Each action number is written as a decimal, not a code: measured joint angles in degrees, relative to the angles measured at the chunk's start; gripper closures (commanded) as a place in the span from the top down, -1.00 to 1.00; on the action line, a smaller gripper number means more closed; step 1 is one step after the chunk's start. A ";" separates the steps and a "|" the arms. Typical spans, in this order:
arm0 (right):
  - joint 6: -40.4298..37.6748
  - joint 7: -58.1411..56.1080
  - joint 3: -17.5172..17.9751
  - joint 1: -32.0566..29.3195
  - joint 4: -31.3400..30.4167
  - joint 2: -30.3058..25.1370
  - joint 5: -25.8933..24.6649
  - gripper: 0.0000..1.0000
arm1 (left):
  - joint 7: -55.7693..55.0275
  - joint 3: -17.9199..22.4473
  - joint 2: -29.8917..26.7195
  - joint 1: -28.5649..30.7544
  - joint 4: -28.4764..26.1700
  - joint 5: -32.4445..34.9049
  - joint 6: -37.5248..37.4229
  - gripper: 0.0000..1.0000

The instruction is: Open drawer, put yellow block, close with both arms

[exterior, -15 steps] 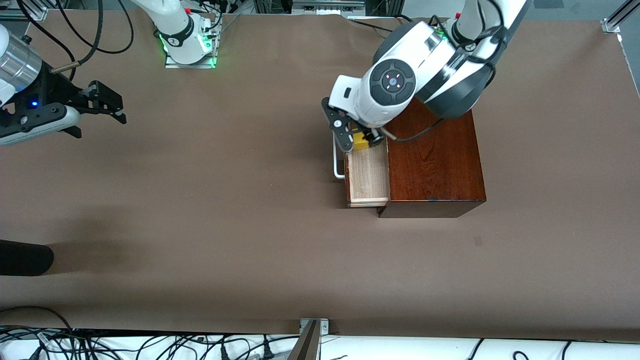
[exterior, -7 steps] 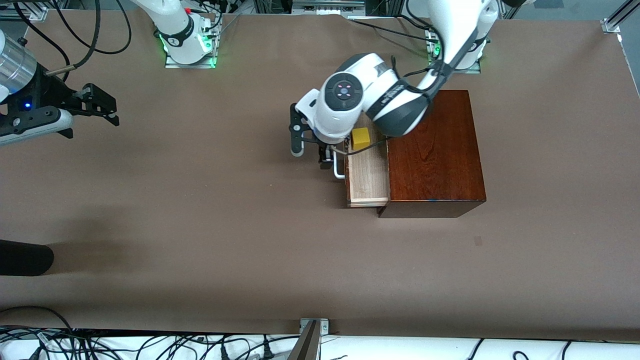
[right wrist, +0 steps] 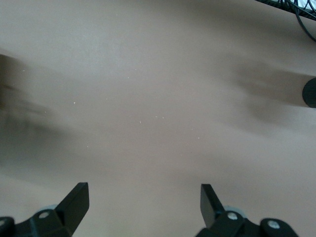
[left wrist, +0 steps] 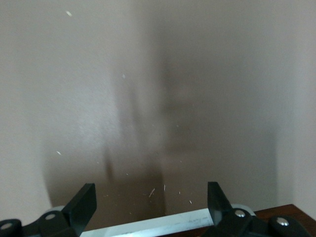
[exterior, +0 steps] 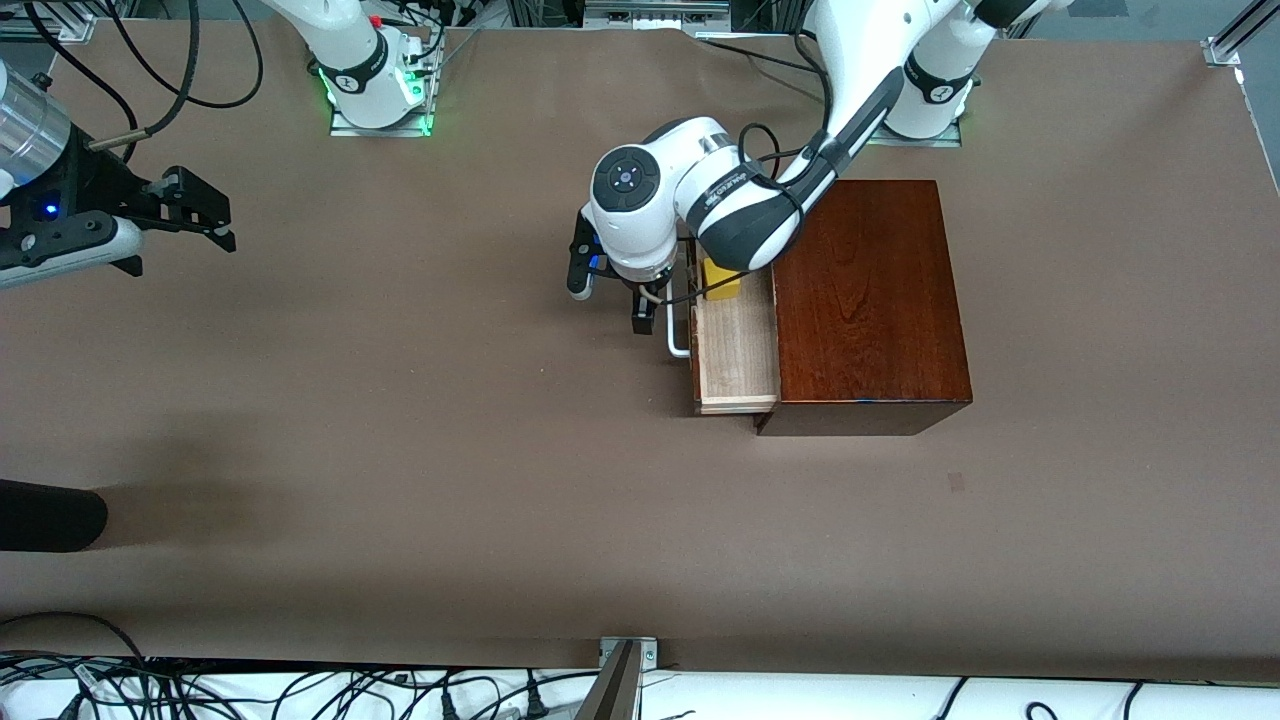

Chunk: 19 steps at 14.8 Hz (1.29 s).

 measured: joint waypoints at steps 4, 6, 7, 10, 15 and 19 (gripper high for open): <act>-3.11 0.03 -2.73 -0.07 0.00 0.00 -0.22 1.00 | -0.55 -0.33 -0.05 -0.02 -0.01 4.15 -4.40 1.00; -4.50 0.03 -3.36 -0.11 -0.01 0.00 -0.22 1.00 | -0.54 0.10 -0.28 0.37 0.02 4.93 -9.80 1.00; -4.60 0.04 -3.37 -0.11 -0.01 0.00 -0.22 1.00 | -0.53 0.59 -0.52 0.56 0.02 5.28 -12.02 1.00; -4.61 0.04 -3.36 -0.11 -0.01 0.00 -0.22 1.00 | -0.47 2.29 -1.48 1.04 0.03 5.72 -16.01 1.00; -4.60 0.04 -3.35 -0.10 -0.01 0.00 -0.22 1.00 | -0.48 2.75 -1.81 1.23 0.02 5.75 -17.17 1.00; -4.58 0.05 -3.35 -0.10 -0.01 0.00 -0.22 1.00 | -0.48 3.36 -1.82 1.23 0.02 5.75 -17.61 1.00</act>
